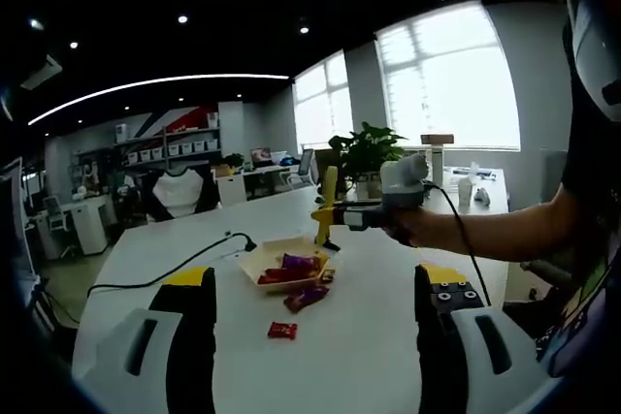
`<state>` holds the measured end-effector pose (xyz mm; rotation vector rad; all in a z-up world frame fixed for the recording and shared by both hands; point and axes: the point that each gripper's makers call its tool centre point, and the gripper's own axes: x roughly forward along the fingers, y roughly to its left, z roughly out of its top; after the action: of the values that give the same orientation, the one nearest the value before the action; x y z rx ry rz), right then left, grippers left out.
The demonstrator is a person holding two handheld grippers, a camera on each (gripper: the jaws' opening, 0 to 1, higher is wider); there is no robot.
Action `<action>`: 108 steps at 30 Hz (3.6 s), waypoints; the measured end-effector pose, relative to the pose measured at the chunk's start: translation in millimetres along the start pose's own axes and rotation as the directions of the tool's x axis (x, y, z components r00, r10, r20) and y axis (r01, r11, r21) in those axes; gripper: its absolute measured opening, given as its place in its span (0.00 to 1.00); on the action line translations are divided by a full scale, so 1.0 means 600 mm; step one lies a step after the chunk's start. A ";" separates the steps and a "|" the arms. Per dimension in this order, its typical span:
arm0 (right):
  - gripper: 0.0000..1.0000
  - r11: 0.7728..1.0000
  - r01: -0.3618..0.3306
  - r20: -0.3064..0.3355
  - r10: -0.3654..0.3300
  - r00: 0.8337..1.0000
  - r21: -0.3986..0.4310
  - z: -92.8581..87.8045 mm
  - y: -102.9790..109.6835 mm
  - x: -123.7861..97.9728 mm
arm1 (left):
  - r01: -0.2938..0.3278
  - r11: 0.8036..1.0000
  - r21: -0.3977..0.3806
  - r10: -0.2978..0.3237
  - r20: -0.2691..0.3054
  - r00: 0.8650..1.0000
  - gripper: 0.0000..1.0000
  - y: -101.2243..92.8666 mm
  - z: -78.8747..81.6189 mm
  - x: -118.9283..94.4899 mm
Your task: Place the target food into the container with the food tongs after gripping and lifting it, then release it inside without dropping or visibly crushing the food.
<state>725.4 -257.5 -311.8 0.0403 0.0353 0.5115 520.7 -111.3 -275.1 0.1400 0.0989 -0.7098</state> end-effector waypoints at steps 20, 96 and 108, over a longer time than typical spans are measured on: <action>0.16 0.997 0.004 -0.121 -0.013 0.993 -0.079 -0.029 -0.056 0.130 | -0.016 1.000 -0.007 0.016 -0.008 1.000 0.89 0.014 -0.004 0.002; 0.17 0.993 -0.099 -0.110 0.091 0.990 -0.068 -0.159 -0.014 -0.027 | -0.002 1.000 -0.001 0.002 -0.019 1.000 0.89 0.006 -0.004 0.015; 0.16 0.995 -0.082 -0.114 0.076 0.991 -0.051 -0.152 -0.011 -0.069 | 0.013 1.000 0.004 -0.013 -0.015 1.000 0.89 -0.004 -0.002 0.016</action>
<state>688.7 -280.7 -402.4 -0.0414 0.1302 0.5937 526.3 -118.7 -278.0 0.1487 0.1127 -0.7216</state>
